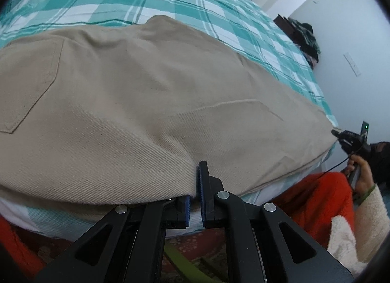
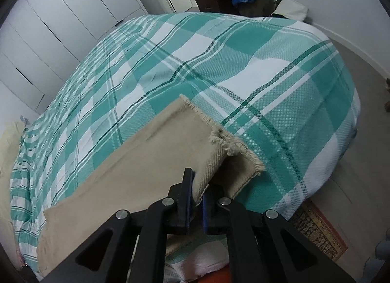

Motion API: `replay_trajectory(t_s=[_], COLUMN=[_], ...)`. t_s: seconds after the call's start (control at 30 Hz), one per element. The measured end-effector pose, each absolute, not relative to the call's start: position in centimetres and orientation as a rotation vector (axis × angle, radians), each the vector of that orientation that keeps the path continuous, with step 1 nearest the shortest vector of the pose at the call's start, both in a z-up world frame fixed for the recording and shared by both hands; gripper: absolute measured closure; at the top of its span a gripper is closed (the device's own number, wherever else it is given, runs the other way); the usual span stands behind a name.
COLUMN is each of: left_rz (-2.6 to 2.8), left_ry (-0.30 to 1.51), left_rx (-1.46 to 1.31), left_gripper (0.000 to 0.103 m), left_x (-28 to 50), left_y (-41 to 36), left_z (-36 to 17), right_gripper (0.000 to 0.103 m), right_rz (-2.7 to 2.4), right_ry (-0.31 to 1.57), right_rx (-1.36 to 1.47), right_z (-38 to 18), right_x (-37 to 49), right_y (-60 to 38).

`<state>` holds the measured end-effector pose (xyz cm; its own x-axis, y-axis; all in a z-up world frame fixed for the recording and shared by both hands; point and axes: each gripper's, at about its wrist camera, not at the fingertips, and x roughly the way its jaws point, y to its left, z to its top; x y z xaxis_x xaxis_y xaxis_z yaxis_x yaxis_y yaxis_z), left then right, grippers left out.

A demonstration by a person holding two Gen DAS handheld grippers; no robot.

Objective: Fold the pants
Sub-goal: 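Hold the hem with the right gripper and the waistband with the left gripper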

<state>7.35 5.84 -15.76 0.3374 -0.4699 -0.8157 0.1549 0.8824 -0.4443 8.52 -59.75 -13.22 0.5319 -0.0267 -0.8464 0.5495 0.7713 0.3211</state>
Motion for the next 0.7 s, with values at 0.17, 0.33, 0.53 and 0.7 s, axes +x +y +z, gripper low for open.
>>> replay_trajectory(t_s=[0.17, 0.33, 0.53, 0.7], left_rz=[-0.423, -0.431, -0.436, -0.437], left_ry=[1.151, 1.139, 1.143, 1.141], left_rx=[-0.323, -0.333, -0.33, -0.316], left_gripper=[0.099, 0.099, 0.099, 0.099], left_x=[7.31, 7.09, 7.17, 7.14], left_y=[5.95, 6.24, 6.24, 6.08], left_z=[-15.78, -15.38, -15.54, -15.47], right_gripper=[0.098, 0.098, 0.098, 0.098], right_rz=[-0.381, -0.38, -0.385, -0.385], right_ry=[0.966, 0.944, 0.954, 0.955], right_rx=[0.601, 0.651, 0.607, 0.59], right_z=[-13.15, -13.22, -12.94, -12.81], right_x=[8.66, 8.07, 8.02, 7.92], right_y=[-59.64, -60.07, -59.74, -59.59])
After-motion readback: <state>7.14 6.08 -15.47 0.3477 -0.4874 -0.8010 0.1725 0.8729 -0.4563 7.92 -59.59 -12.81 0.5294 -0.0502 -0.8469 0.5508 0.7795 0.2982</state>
